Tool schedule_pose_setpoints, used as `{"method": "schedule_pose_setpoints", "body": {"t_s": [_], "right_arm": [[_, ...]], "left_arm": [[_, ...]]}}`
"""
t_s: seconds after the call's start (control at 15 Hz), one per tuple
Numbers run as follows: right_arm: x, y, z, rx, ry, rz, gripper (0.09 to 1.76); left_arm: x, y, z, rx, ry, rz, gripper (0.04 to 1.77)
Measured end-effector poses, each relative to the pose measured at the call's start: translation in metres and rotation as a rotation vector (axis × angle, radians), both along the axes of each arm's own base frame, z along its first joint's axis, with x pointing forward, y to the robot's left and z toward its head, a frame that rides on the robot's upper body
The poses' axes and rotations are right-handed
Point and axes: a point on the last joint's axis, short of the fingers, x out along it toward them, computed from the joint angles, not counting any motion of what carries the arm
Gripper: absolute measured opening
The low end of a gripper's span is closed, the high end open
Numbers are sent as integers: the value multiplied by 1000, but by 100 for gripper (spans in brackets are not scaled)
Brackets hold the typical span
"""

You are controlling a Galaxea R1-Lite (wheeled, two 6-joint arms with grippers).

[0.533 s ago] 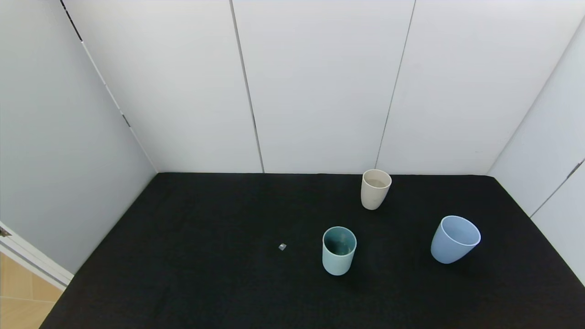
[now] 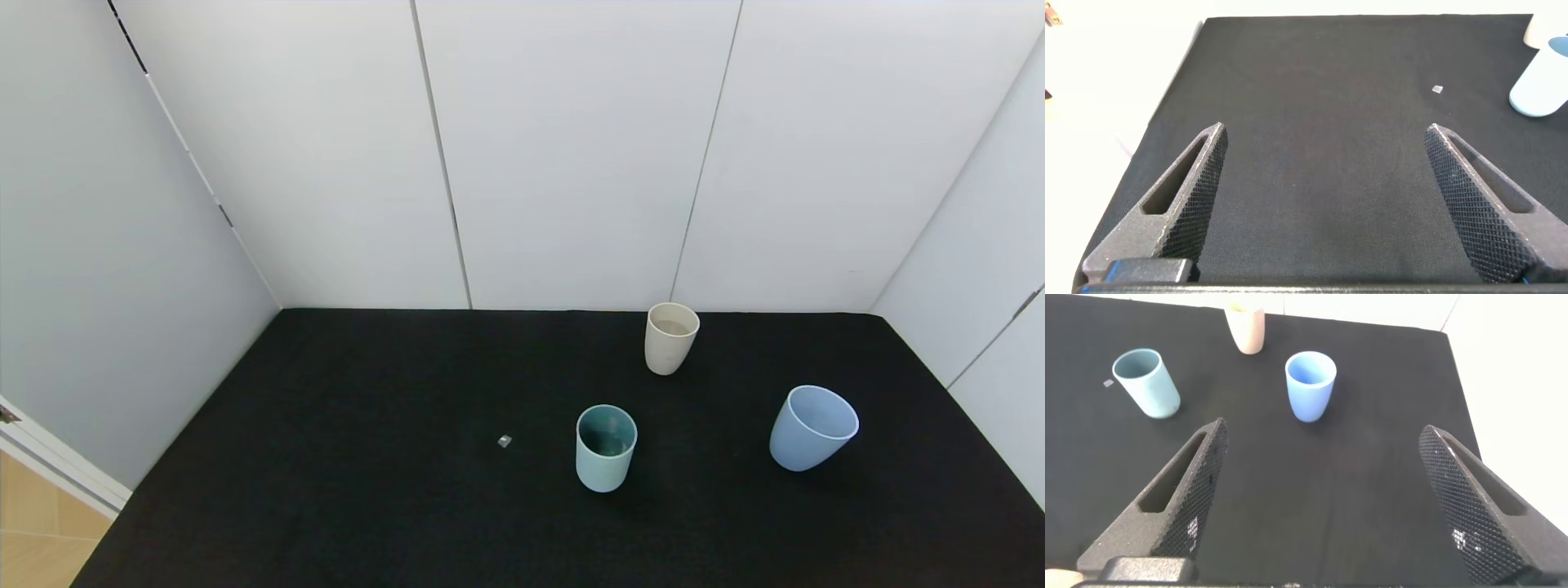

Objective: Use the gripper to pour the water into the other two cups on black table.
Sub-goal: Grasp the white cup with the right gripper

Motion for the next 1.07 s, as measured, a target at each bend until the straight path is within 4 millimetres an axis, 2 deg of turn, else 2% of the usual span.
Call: {"method": "schedule_pose_setpoints", "body": {"t_s": [0.27, 0.53, 0.8, 1.07], "right_arm": [[49, 1, 34, -8, 13, 25, 171], [105, 9, 43, -11, 65, 87, 171], [161, 34, 37, -32, 87, 97, 171], [206, 73, 13, -45, 136, 116, 171]], "left_arm": [[0, 0, 0, 0, 0, 0, 172], [0, 0, 0, 0, 0, 0, 172], [0, 0, 0, 0, 0, 0, 172], [0, 0, 0, 0, 0, 0, 172]]}}
